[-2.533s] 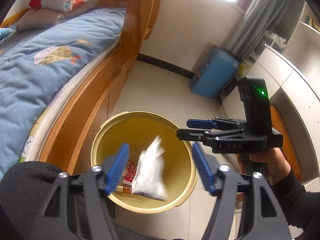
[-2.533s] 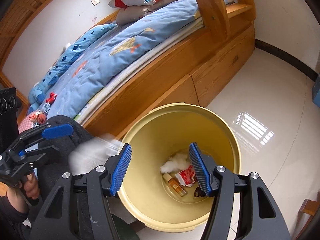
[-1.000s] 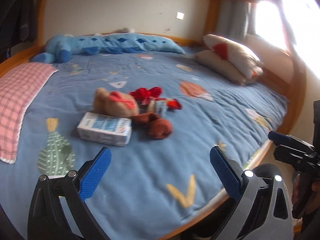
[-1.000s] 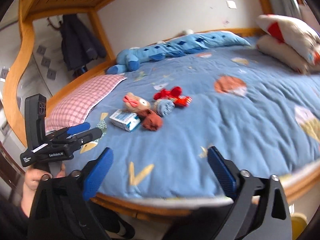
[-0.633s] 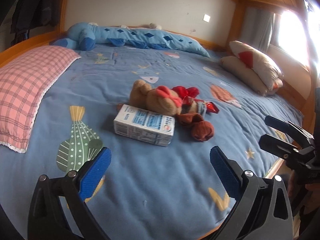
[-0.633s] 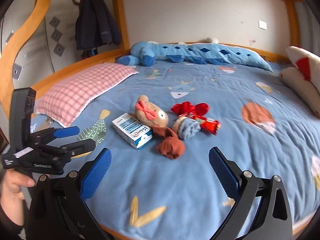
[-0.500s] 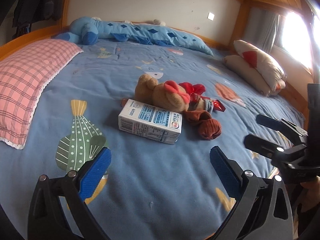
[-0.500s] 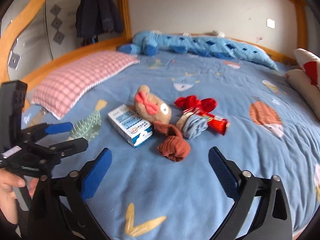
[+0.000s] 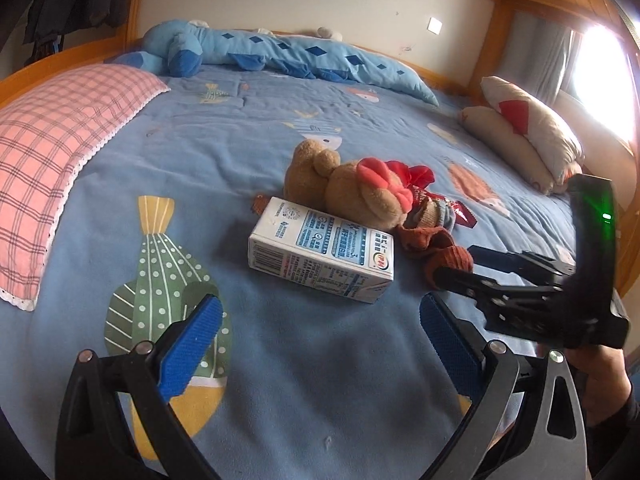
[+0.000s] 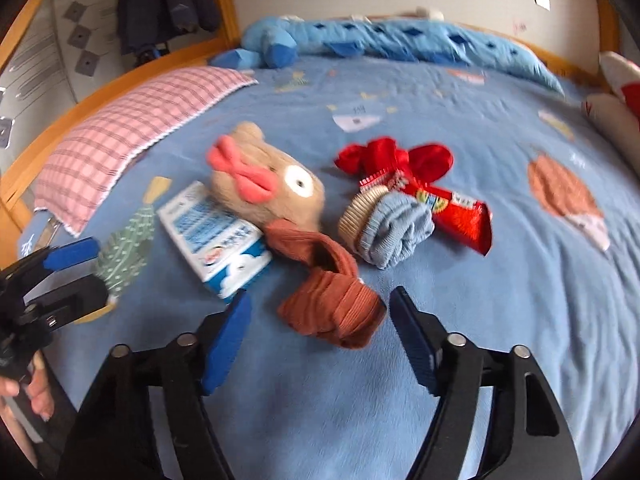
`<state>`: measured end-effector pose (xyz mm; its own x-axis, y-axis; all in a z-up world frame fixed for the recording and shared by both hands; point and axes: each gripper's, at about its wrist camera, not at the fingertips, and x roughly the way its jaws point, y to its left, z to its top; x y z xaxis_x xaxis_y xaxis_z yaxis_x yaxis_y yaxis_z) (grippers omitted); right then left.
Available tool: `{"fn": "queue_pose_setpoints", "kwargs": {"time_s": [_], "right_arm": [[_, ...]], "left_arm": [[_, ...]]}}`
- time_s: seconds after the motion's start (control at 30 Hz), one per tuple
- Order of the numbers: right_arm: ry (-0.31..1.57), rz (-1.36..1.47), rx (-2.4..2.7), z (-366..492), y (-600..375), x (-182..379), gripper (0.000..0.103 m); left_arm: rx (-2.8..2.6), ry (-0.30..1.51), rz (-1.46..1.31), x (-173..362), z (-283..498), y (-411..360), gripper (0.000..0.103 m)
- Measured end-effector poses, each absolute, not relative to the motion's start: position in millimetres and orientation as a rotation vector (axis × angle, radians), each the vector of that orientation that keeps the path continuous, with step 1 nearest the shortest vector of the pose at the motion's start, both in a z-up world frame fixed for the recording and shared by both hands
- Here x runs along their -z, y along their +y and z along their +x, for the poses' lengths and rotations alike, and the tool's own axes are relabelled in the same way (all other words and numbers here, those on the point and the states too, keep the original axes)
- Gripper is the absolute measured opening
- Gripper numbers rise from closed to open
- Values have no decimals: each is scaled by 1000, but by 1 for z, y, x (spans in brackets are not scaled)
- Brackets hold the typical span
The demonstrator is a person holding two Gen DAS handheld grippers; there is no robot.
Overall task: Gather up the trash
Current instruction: 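Grasp the brown sock with the right gripper, then grasp the white milk carton with the left gripper while the right gripper holds the sock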
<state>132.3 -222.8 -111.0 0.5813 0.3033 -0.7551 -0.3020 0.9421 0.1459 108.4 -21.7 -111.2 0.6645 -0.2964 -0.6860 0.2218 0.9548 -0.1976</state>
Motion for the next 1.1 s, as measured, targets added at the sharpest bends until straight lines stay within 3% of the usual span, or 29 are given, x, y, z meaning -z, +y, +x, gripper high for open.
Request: {"fn": "queue_pose_setpoints", "kwargs": {"time_s": [0.07, 0.13, 0.2, 0.77, 1.1], "right_arm": [[915, 20, -343, 141, -224, 121, 59], [942, 61, -369, 147, -225, 130, 43], [934, 59, -362, 144, -226, 130, 37], [941, 119, -550, 104, -221, 87, 36], [1002, 107, -604, 104, -202, 82, 36]], "left_arm": [[292, 803, -98, 114, 111, -22, 99], [290, 808, -96, 116, 112, -23, 99], [289, 813, -95, 117, 114, -23, 99], [555, 789, 143, 113, 167, -17, 99], [894, 702, 568, 126, 193, -29, 99]]}}
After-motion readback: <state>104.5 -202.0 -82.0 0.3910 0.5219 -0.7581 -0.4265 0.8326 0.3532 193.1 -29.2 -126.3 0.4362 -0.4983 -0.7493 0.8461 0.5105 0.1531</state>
